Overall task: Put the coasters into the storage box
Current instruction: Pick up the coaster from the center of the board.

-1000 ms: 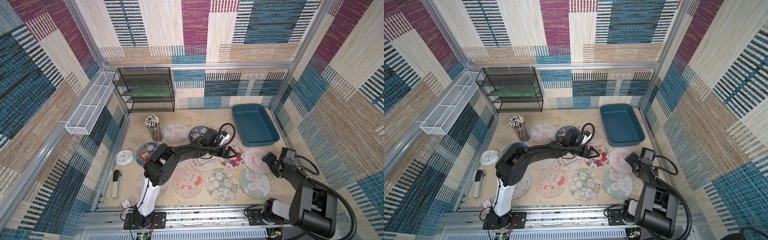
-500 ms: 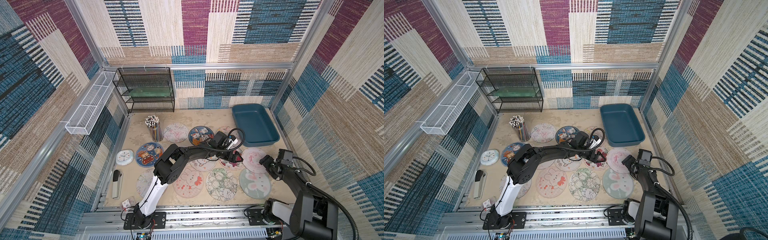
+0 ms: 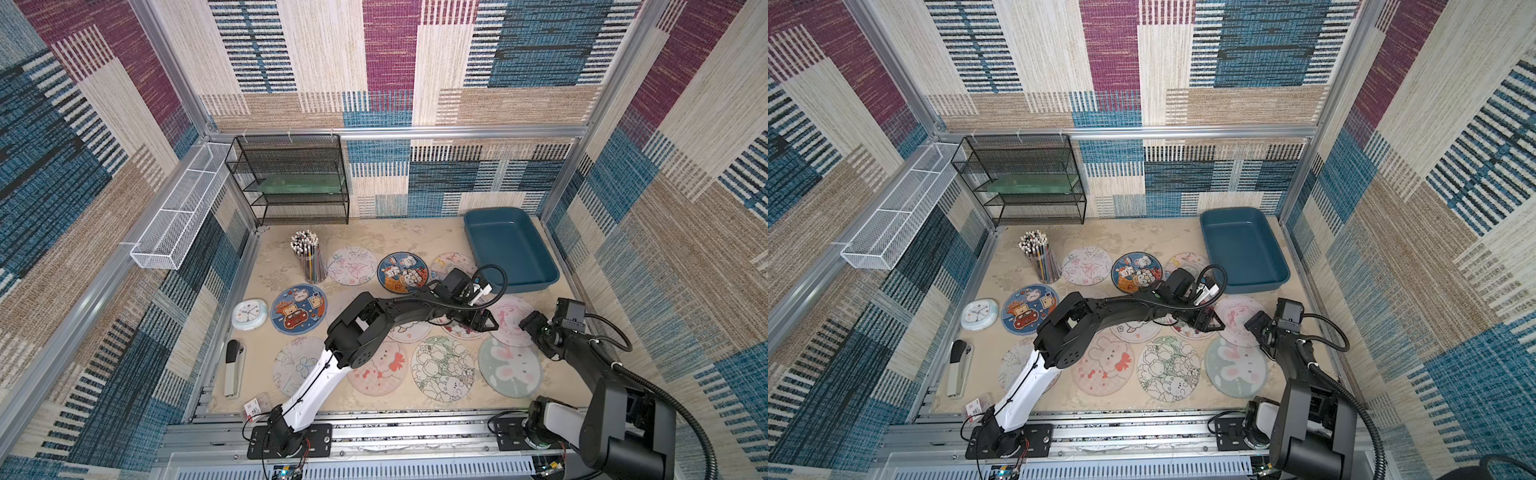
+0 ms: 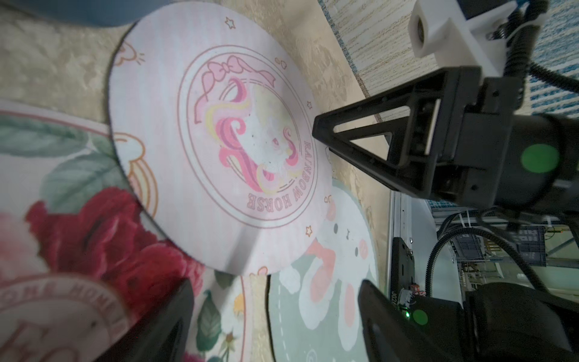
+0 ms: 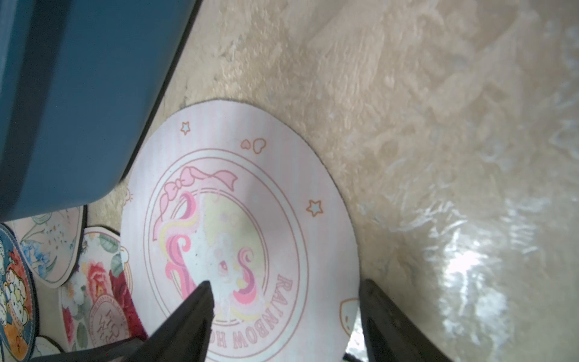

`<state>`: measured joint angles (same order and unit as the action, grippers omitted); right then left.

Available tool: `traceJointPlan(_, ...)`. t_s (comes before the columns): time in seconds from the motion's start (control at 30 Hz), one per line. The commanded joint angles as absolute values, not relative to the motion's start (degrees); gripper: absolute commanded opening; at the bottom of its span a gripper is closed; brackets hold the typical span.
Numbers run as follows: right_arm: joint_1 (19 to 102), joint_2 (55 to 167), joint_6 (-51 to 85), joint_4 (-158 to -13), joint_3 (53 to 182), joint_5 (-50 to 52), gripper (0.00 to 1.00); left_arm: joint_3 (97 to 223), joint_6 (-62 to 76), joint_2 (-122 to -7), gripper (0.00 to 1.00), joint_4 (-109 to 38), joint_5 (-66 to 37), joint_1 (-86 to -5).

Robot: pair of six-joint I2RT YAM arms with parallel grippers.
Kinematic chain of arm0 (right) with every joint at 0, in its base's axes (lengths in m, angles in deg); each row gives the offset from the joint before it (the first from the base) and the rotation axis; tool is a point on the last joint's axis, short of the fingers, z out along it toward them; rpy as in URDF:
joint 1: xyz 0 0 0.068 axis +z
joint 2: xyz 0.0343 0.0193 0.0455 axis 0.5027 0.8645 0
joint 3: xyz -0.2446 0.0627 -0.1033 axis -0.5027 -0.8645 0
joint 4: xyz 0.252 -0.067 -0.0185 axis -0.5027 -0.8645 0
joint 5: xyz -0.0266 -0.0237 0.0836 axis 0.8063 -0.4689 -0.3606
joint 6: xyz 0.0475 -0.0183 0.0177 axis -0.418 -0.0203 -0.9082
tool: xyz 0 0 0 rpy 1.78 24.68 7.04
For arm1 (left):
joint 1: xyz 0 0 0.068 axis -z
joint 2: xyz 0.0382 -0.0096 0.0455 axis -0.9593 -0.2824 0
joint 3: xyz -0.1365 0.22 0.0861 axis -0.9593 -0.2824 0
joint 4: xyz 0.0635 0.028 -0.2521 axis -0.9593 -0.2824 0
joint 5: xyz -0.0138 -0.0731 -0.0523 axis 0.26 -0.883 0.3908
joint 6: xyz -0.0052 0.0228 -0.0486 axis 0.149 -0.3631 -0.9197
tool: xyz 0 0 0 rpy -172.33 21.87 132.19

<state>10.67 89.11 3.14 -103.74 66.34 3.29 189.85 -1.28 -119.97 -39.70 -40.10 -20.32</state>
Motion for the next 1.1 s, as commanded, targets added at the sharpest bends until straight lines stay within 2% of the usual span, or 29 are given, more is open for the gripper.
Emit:
traceJointPlan(0.0,10.9,88.6,4.5,-101.0,65.8,0.6,0.75,191.8,-1.4,-122.5,0.82,-45.3,-38.5,-20.1)
traceJointPlan(0.23,10.9,86.9,4.9,-96.4,64.5,-2.9,0.75,192.7,-2.3,-124.7,0.81,-45.7,-40.0,-20.0)
traceJointPlan(0.43,10.8,85.5,4.2,-95.8,64.8,-2.0,0.74,192.6,-1.8,-124.6,0.81,-46.0,-40.2,-20.1)
traceJointPlan(0.67,10.4,84.9,1.0,-97.2,65.9,0.6,0.63,192.4,-1.8,-124.5,0.81,-45.8,-40.6,-20.0)
traceJointPlan(1.07,11.7,91.5,1.1,-95.6,67.5,-0.5,0.57,192.3,-1.5,-124.4,0.81,-46.2,-40.9,-20.1)
